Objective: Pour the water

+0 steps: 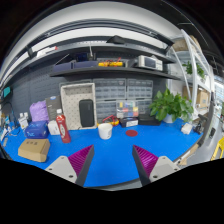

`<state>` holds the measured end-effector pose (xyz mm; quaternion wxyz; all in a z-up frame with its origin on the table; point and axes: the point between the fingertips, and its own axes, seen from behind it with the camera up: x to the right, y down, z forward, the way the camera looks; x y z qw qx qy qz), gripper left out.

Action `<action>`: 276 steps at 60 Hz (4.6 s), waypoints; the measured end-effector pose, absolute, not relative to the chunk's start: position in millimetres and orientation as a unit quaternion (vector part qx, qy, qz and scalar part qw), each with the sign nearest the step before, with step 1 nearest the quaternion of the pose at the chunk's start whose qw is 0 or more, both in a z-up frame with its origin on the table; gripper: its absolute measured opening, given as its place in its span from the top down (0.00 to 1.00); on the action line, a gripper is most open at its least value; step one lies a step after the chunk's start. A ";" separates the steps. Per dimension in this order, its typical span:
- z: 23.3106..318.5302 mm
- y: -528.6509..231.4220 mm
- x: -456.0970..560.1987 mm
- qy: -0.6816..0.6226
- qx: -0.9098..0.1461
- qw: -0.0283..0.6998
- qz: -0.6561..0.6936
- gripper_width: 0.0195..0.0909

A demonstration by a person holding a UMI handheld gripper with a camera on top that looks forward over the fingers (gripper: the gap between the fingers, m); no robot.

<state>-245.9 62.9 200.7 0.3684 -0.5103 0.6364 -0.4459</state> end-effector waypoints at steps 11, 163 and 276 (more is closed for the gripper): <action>185.3 128.7 -203.2 0.618 -0.539 0.406 -0.404 0.17; 148.6 162.4 167.8 0.748 0.154 0.619 0.185 0.89; 78.8 -158.3 145.3 0.647 -0.480 0.363 -0.468 0.28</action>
